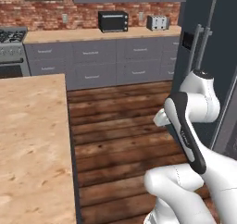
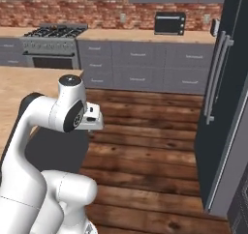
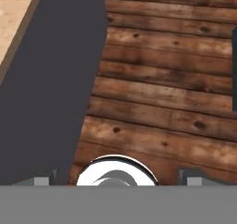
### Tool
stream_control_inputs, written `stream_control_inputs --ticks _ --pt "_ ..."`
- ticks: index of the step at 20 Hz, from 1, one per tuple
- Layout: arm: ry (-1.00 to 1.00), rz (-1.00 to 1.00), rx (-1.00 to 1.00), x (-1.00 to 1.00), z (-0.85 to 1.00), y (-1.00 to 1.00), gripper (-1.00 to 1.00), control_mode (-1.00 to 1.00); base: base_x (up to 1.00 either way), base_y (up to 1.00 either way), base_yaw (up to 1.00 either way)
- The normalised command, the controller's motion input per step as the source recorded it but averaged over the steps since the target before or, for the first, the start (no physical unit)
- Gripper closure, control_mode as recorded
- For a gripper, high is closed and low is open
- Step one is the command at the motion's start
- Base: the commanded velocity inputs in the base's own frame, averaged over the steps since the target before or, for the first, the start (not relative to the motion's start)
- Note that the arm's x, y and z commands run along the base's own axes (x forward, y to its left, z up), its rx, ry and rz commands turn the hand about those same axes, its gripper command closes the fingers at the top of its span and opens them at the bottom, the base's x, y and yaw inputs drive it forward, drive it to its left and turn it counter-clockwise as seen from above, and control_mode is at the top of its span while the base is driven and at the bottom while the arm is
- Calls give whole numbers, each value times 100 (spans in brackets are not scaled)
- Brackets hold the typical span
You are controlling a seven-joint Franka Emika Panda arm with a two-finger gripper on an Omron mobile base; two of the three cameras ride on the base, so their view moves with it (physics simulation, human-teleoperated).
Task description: Take the chicken drumsticks from the pan and place one on each plate on the dining counter.
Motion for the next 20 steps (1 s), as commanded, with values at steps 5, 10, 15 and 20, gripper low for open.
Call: stream_control_inputs --ticks 5,10,15,20 --pt "0 0 0 0 0 0 -100 100 100 2 0" --pt "0 0 0 0 0 0 -100 100 100 1 0" --pt "0 0 0 0 0 0 -100 100 100 4 0" --pt "0 0 0 0 0 0 -100 100 100 5 2"
